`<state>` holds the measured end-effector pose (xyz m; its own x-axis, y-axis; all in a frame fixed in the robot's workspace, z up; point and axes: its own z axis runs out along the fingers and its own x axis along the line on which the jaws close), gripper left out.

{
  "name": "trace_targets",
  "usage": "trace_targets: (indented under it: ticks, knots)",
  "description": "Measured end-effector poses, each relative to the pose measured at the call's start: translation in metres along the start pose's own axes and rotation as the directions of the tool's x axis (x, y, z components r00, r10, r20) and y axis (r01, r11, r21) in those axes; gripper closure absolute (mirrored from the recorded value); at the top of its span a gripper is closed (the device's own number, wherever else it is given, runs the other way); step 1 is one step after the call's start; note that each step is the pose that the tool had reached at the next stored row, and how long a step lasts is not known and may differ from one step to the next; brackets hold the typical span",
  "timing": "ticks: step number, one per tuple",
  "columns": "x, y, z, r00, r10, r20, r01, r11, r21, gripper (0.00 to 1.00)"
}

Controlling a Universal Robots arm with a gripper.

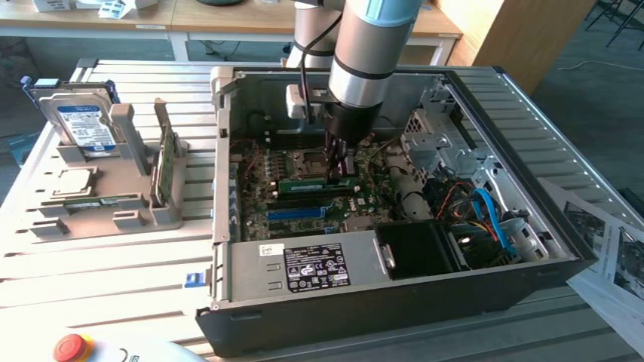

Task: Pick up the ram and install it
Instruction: 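Insert the ram into the slot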

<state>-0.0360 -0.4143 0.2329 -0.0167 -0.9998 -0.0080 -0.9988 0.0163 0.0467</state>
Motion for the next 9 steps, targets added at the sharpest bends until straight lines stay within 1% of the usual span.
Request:
trace_targets:
  ticks: [3,9]
  knots:
    - [0.0,0.0,0.0002,1.0,0.0,0.0001,0.0,1.0,0.0013,0.88]
    - [-0.0007,0.0004,0.0011,1.0,0.0,0.0004,0.0,1.0,0.0014,0.88]
